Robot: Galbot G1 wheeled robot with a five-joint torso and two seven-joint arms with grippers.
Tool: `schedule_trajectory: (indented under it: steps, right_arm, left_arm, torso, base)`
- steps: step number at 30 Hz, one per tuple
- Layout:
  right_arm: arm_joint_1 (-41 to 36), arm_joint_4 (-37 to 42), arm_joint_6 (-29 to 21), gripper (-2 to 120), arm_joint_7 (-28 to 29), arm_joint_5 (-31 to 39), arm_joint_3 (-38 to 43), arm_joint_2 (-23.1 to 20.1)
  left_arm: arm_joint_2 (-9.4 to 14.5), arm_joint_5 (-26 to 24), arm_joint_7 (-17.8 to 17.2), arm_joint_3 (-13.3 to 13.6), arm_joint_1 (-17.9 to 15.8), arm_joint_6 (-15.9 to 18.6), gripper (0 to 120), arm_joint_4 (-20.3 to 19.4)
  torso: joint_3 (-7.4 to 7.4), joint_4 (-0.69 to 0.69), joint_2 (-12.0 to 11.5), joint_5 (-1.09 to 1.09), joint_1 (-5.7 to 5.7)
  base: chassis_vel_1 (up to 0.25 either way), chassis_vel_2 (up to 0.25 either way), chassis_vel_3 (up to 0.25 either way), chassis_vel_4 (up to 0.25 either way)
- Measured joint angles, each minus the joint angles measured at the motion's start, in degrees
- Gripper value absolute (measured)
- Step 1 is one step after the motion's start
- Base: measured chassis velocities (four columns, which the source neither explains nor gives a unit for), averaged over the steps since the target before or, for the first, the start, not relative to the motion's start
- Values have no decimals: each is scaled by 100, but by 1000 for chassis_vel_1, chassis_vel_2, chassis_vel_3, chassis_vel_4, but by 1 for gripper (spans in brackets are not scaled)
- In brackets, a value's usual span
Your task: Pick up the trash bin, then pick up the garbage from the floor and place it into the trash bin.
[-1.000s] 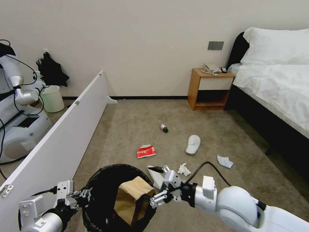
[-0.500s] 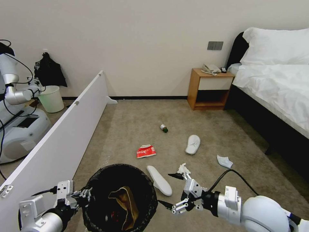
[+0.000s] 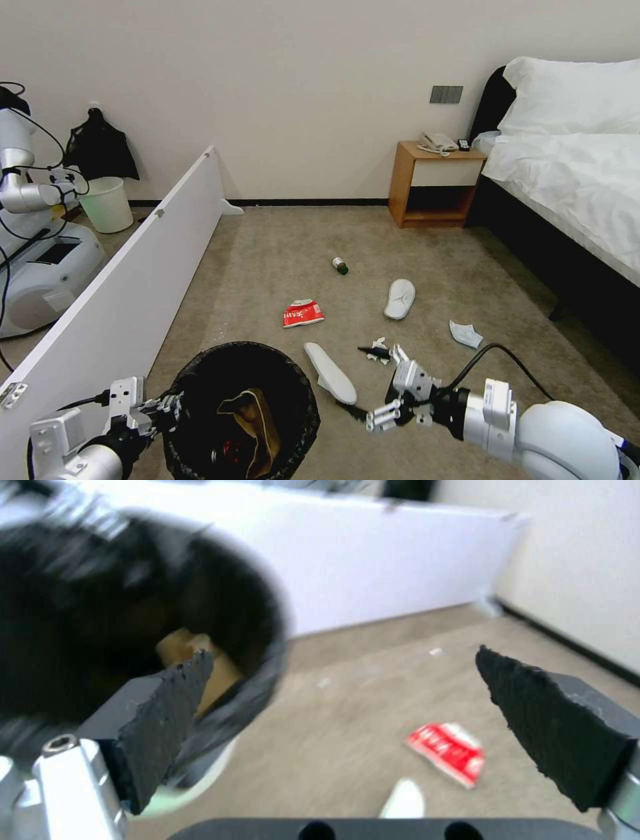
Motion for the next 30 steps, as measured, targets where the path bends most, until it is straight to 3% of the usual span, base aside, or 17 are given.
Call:
schedule_trajectory:
  steps: [5, 12, 14, 22, 30]
  right_arm:
    - [-347, -137, -178, 100, 578, 344, 880, 705]
    - [-663, -160, -355, 100, 804, 237, 1109, 1073]
    - [-832, -217, -505, 100, 1024, 192, 1113, 1361]
    - [-1064, -385, -520, 100, 1067, -228, 1105, 1632]
    - [-1078, -580, -425, 100, 1073, -506, 886, 1970]
  left_arm:
    - [-135, 179, 1, -226, 48, 0, 5, 0]
    - [-194, 253, -16, -324, 50, -6, 5, 0]
    - [-243, 249, -29, -488, 76, -12, 5, 0]
    - [-280, 197, -36, -718, 91, -18, 5, 0]
    - [-349, 82, -41, -1114, 99, -30, 5, 0]
  torso:
    - [0, 0, 0, 0, 0]
    - [0, 0, 0, -1, 0]
    - [0, 2, -1, 0, 0]
    - [0, 1, -1, 0, 0]
    - [0, 1, -1, 0, 0]
  base:
    - [0, 0, 0, 0]
    - [0, 0, 0, 0]
    - [0, 0, 0, 0]
    - [0, 0, 0, 0]
    - [0, 0, 0, 0]
